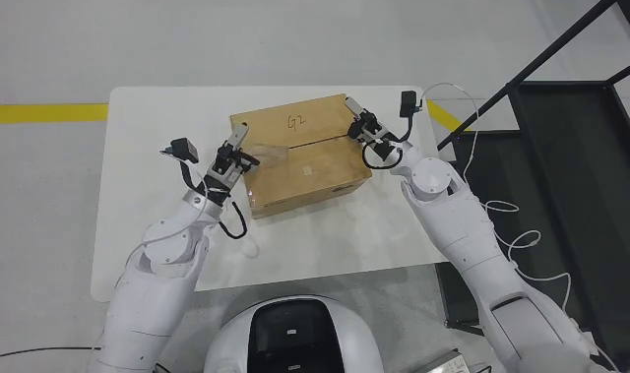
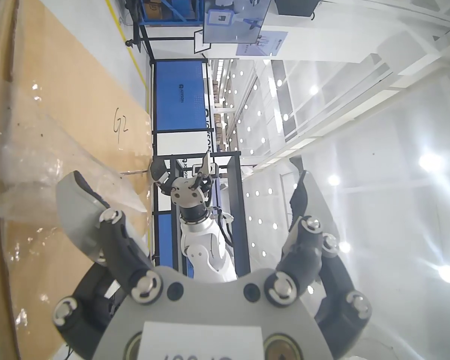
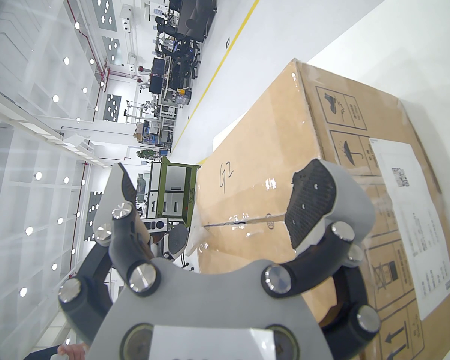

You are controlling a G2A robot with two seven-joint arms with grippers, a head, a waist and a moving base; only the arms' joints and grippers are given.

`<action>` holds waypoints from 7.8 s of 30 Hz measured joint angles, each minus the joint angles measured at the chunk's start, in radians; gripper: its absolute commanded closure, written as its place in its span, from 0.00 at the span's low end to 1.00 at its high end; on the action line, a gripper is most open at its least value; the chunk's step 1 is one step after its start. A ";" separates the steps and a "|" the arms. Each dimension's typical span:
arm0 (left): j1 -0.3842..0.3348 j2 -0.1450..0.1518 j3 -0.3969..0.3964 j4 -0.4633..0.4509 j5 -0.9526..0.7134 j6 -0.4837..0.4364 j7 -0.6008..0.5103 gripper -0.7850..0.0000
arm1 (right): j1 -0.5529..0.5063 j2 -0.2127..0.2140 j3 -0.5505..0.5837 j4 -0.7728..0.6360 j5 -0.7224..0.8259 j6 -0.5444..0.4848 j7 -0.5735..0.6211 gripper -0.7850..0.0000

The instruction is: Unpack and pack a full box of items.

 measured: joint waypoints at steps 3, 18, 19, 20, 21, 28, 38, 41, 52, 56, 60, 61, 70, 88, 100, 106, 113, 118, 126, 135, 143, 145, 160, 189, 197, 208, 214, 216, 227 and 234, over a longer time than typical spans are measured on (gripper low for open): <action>0.030 0.004 -0.024 -0.020 -0.018 0.025 -0.015 0.00 | 0.000 0.000 0.000 0.000 0.000 0.000 0.000 0.00; -0.033 -0.010 0.006 0.054 -0.084 -0.005 -0.023 0.00 | 0.000 0.000 0.000 0.000 0.000 0.000 0.000 0.00; -0.041 -0.011 0.009 0.066 -0.085 0.000 -0.024 0.00 | 0.000 0.000 0.000 0.000 0.000 0.000 0.000 0.00; -0.048 -0.012 0.011 0.076 -0.085 0.003 -0.023 0.00 | 0.000 0.000 0.000 0.000 0.000 0.000 0.000 0.00; -0.055 -0.013 0.012 0.087 -0.086 0.006 -0.021 0.00 | 0.000 0.000 0.000 0.000 0.000 0.000 0.000 0.00; -0.099 -0.022 0.040 0.142 -0.089 0.020 -0.021 0.00 | 0.000 0.000 0.000 0.000 0.000 0.000 0.000 0.00; -0.090 -0.027 0.064 0.130 -0.096 0.040 -0.047 0.00 | 0.000 0.000 0.000 0.000 0.000 0.000 0.000 0.00; -0.084 -0.028 0.067 0.128 -0.088 0.043 -0.041 0.00 | 0.000 0.000 0.000 0.000 0.000 0.000 0.000 0.00; -0.084 -0.033 0.069 0.133 -0.091 0.040 -0.018 0.00 | 0.000 0.000 0.000 0.000 0.000 0.000 0.000 0.00; -0.121 -0.043 0.087 0.162 -0.114 0.035 -0.010 0.00 | 0.000 0.000 0.000 0.000 0.000 0.000 0.000 0.00; -0.156 -0.050 0.103 0.199 -0.119 0.046 -0.001 0.00 | 0.000 0.000 0.000 0.000 0.000 0.000 0.000 0.00; -0.166 -0.052 0.107 0.211 -0.116 0.050 0.002 0.03 | 0.000 0.000 0.000 0.000 0.000 0.000 0.000 0.00; -0.176 -0.060 0.108 0.214 -0.110 -0.022 0.012 0.55 | 0.000 0.000 0.000 0.000 0.000 0.000 0.000 0.00; -0.146 -0.055 0.068 0.187 -0.054 -0.015 0.017 0.00 | 0.000 0.000 0.000 0.000 0.000 0.000 0.000 0.00; -0.151 -0.057 0.068 0.192 -0.044 0.055 -0.003 0.00 | 0.000 0.000 0.000 0.000 0.000 0.000 0.000 0.00; -0.175 -0.062 0.086 0.210 -0.036 0.071 -0.013 0.00 | 0.000 0.000 0.000 0.000 0.000 0.000 0.000 0.00; -0.204 -0.070 0.105 0.245 -0.036 0.080 -0.014 0.19 | 0.000 0.000 0.000 0.000 0.000 0.000 0.000 0.00; -0.219 -0.074 0.112 0.258 -0.040 0.085 -0.021 0.74 | 0.000 0.000 0.000 0.000 0.000 0.000 0.000 0.00; -0.236 -0.076 0.115 0.273 -0.015 0.111 -0.030 1.00 | 0.000 0.000 0.000 0.000 0.000 0.000 0.000 0.00; -0.221 -0.073 0.092 0.261 -0.015 0.113 -0.037 1.00 | 0.000 0.000 0.000 0.000 0.000 0.000 0.000 0.00; -0.155 -0.064 0.033 0.170 -0.057 0.039 -0.042 1.00 | 0.000 0.000 0.000 0.000 0.000 0.000 0.000 0.00; -0.115 -0.059 0.003 0.126 -0.073 0.000 -0.036 1.00 | 0.000 0.000 0.000 0.000 0.000 0.000 0.000 0.00; 0.056 -0.053 -0.098 0.023 -0.132 -0.332 0.035 1.00 | 0.000 0.000 0.000 0.000 0.000 0.000 0.000 0.00; -0.167 -0.096 0.075 0.293 -0.129 -0.364 -0.044 1.00 | 0.000 0.000 0.000 0.000 0.000 0.000 0.000 0.00; -0.168 -0.096 0.073 0.289 -0.127 -0.368 -0.063 1.00 | 0.000 0.000 0.000 0.000 0.000 0.000 0.000 0.00; -0.160 -0.095 0.066 0.277 -0.121 -0.359 -0.052 1.00 | -0.027 0.000 0.021 -0.040 0.019 -0.014 -0.019 0.00; -0.134 -0.090 0.043 0.238 -0.103 -0.325 -0.035 1.00 | -0.075 0.012 0.101 -0.053 0.014 -0.034 -0.074 0.00; -0.134 -0.090 0.043 0.239 -0.100 -0.311 -0.036 1.00 | -0.077 0.014 0.115 -0.021 0.005 -0.017 -0.081 0.00; -0.166 -0.097 0.067 0.252 -0.065 -0.271 -0.036 1.00 | -0.015 -0.019 0.037 0.158 0.058 0.013 0.027 0.00; -0.148 -0.092 0.029 0.229 -0.019 -0.268 0.028 1.00 | -0.015 -0.035 0.010 0.157 0.096 0.033 0.062 0.00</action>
